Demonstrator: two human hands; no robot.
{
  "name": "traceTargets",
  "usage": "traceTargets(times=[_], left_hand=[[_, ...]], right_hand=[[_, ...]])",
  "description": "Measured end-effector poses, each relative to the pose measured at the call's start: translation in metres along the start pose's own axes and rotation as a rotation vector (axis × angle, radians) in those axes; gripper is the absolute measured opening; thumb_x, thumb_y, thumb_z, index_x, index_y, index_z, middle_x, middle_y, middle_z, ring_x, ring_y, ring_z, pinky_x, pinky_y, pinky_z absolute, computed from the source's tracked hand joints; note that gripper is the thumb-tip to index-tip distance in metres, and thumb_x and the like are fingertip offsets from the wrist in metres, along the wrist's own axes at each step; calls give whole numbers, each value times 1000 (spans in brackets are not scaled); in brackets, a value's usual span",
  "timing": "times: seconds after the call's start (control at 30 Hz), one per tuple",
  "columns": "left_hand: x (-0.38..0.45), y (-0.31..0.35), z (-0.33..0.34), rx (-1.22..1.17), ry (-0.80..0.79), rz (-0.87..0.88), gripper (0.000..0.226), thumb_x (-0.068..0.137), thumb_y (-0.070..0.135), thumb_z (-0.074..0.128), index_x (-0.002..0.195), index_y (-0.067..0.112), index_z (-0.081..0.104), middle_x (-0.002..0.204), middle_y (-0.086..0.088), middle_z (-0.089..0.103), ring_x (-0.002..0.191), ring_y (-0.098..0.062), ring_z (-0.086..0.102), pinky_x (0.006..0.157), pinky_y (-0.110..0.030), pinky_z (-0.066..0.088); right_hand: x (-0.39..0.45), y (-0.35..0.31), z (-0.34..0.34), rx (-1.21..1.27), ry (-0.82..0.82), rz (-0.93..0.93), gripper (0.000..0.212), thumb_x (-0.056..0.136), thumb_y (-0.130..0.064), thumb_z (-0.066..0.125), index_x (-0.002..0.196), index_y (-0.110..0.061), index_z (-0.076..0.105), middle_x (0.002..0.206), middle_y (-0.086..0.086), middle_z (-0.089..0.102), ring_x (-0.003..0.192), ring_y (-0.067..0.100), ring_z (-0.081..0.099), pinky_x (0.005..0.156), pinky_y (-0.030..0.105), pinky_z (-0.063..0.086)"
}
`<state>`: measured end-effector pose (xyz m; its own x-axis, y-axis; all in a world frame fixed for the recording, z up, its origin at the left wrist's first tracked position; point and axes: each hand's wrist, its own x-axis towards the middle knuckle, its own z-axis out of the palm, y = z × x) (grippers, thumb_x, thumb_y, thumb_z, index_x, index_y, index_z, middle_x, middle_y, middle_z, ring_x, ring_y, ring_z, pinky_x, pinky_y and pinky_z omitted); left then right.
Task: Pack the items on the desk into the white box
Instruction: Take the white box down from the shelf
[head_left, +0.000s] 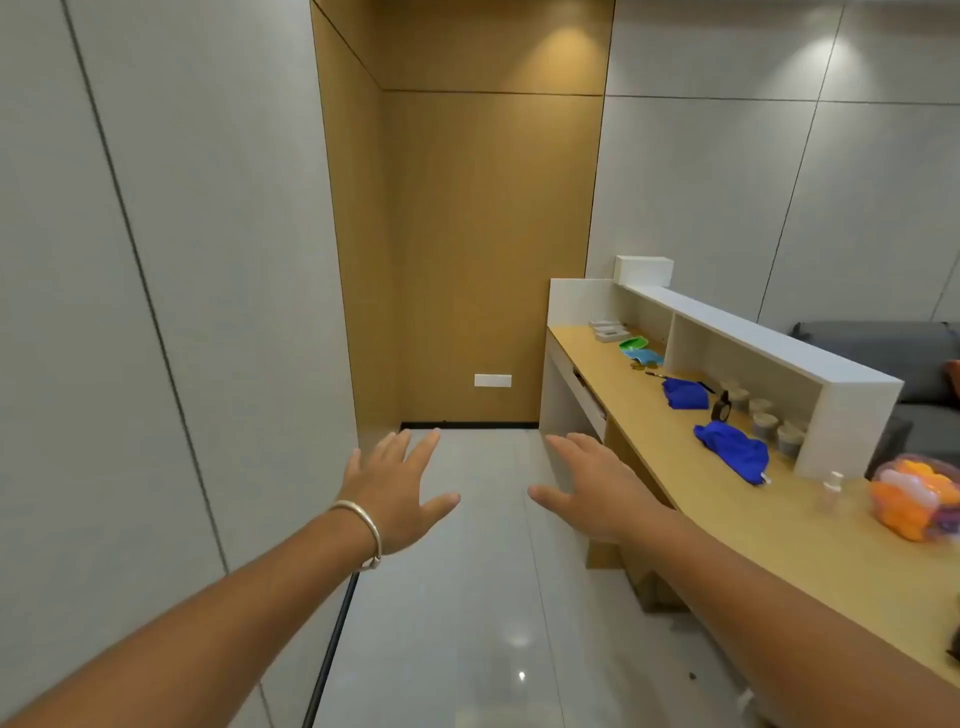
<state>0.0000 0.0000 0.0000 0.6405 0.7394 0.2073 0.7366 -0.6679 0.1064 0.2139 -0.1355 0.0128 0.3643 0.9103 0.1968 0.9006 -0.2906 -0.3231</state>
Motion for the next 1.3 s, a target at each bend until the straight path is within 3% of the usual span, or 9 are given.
traceTargets(times=[0.27,0.73,0.97,1.3], left_hand=[[152,-24,26,-11,23,-19,80,86,71,33,150,37,1,161,-1,11,148,-19,6,117,-51,7],[443,-145,74,-45,38,36,80,87,69,36,151,37,0,161,0,8,148,-17,1,118,-49,3],[567,-192,93,-34,34,58,80,85,71,33,150,38,1,161,-1,10,148,-18,2,117,-50,4],[731,-226,144,-27,-6,47,80,86,70,34,150,38,0,161,-1,8,148,-17,1,118,-49,3]], right_hand=[[156,37,10,-32,2,-10,77,87,-62,51,150,-29,21,157,-3,24,143,20,24,112,49,31],[445,39,78,-56,22,49,77,87,-60,52,150,-28,20,158,-2,22,144,20,22,113,49,30],[573,38,98,-60,66,38,75,87,-59,53,149,-28,23,154,-2,30,140,18,28,112,44,31],[750,91,144,-33,60,30,76,87,-61,51,149,-27,23,154,-2,29,139,18,29,111,42,30]])
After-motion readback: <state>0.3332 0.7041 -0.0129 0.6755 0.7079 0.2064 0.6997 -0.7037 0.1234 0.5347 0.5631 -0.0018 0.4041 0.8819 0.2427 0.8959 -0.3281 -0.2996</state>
